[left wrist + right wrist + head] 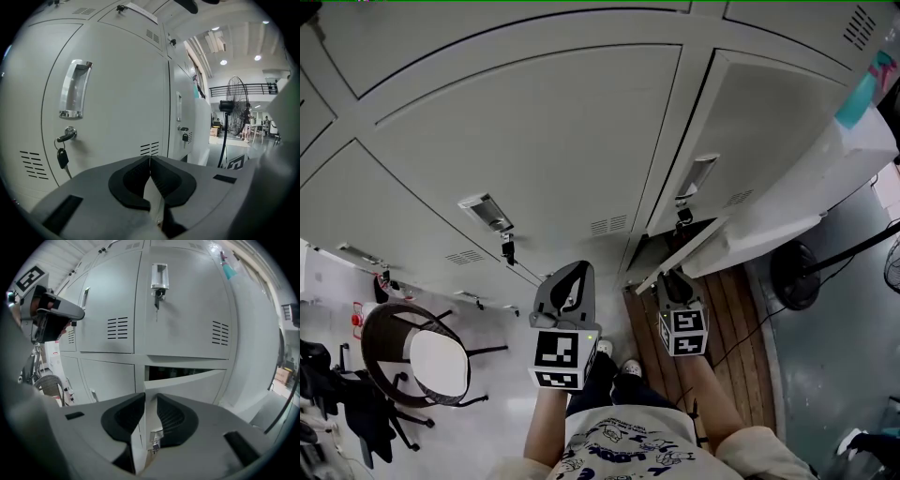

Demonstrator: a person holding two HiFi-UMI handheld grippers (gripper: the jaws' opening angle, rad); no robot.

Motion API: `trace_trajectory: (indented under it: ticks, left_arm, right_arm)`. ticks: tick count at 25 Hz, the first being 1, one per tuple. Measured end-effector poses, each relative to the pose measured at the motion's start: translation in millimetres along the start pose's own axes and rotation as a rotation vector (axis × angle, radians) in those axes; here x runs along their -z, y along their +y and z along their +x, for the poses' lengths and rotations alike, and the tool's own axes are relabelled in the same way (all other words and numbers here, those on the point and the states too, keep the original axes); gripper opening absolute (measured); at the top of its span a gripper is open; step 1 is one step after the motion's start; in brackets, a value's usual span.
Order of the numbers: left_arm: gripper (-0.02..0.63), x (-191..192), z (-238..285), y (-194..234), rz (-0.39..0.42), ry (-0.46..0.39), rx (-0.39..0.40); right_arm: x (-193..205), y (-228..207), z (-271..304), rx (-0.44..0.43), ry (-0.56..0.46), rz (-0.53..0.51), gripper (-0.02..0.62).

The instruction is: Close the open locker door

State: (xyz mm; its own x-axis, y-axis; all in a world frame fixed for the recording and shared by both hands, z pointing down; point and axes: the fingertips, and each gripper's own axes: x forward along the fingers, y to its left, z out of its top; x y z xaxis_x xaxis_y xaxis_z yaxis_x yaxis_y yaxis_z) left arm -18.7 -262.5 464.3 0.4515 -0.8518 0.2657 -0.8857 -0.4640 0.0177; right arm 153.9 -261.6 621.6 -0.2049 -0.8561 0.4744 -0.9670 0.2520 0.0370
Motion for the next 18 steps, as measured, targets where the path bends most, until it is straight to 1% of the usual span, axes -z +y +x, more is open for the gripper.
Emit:
trace_trajectory:
  ticks: [7, 18]
  left_arm:
    - [0.003, 1.0, -1.6, 10.2, -0.008, -0.001, -0.027]
    - [0.003, 0.2, -9.1, 29.4, -0.016, -0.005, -0.085]
  right_arm:
    - [-9.8, 6.0, 19.6, -0.018, -0.008, -0.021, 0.077]
    - [-24.6, 9.8, 48.2, -0.048, -0.018, -0.020, 0.077]
